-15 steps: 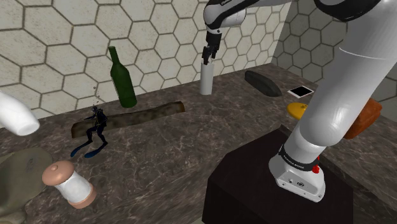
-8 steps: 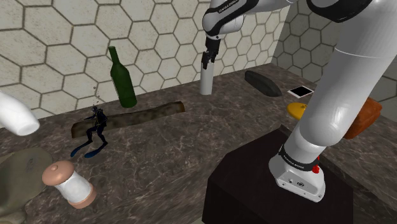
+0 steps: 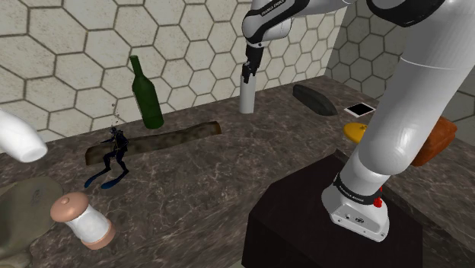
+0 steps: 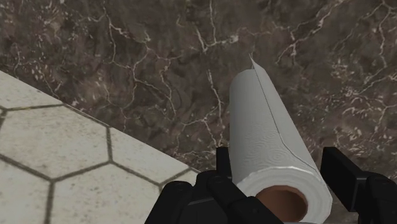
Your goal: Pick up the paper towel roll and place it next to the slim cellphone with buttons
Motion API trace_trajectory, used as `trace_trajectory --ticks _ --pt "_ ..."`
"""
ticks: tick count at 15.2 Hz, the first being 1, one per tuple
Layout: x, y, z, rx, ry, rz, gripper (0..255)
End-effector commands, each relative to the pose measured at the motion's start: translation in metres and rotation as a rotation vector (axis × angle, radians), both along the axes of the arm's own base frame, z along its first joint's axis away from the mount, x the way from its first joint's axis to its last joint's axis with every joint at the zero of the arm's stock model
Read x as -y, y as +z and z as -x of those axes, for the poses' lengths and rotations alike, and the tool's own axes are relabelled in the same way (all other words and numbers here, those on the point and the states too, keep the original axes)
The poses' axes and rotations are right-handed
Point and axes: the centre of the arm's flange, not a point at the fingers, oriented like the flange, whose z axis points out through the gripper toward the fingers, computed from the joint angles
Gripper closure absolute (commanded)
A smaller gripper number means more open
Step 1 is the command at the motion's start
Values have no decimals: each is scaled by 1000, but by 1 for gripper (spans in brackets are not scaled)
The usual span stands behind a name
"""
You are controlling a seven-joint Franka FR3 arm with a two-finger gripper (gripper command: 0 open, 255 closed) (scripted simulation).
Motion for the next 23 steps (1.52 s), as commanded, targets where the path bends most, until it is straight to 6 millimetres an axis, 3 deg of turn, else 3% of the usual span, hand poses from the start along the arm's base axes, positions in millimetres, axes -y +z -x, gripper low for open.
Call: trace_trajectory --ticks 1,7,23 --pt "0 0 0 0 0 0 255" --pt "0 0 0 0 0 0 255" --pt "0 84 0 0 0 0 255"
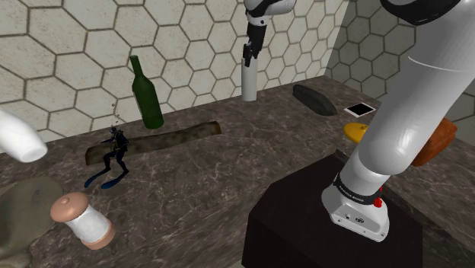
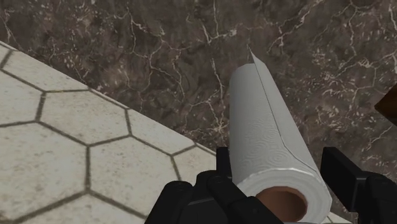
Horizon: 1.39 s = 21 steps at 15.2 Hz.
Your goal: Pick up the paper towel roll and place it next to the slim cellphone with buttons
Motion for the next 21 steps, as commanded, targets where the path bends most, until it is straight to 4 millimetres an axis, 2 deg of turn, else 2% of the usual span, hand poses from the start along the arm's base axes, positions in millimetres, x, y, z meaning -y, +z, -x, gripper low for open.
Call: trace_trajectory --ticks 1,21 --pt "0 10 0 0 0 0 255" --pt "0 115 0 0 0 0 255"
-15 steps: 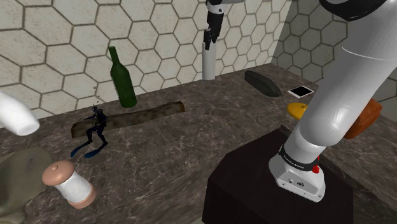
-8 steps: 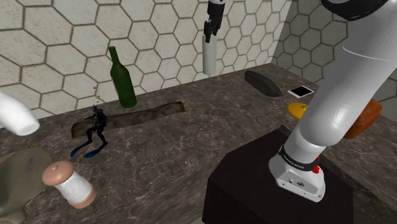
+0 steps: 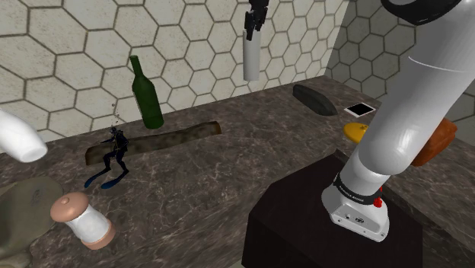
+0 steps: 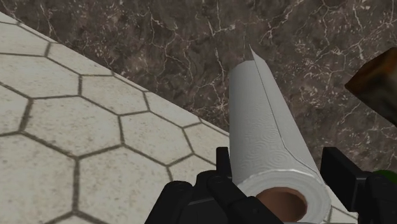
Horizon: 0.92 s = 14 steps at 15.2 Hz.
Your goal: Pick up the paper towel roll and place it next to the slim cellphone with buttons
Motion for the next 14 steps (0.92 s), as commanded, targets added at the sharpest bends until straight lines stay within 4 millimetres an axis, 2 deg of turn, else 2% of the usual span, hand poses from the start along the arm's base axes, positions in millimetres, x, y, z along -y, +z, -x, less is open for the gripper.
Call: trace_trajectory --ticks 1,14 --pt "0 11 0 0 0 0 255" --pt "0 79 0 0 0 0 255"
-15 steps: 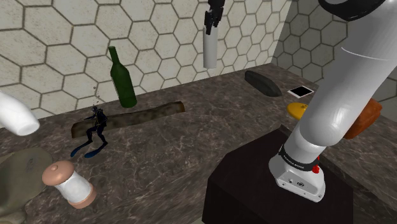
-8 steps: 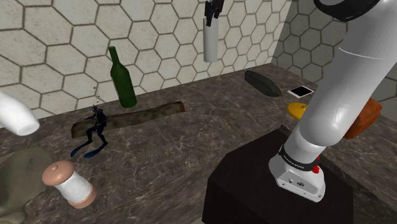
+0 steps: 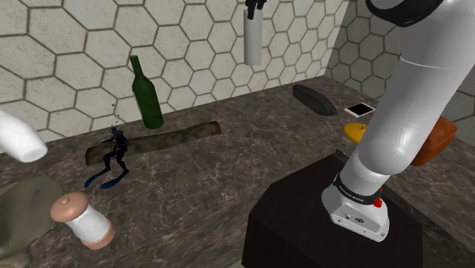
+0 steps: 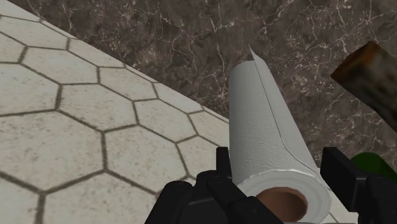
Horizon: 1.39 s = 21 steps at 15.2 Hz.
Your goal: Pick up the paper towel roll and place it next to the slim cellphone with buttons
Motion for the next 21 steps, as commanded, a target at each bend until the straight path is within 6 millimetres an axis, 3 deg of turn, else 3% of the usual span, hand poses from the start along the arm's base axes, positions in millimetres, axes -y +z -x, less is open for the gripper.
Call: trace_trajectory --ticks 1,3,21 --pt "0 10 0 -1 0 0 255" --pt "0 19 0 -1 0 0 255" --pt "183 20 152 -1 0 0 255"
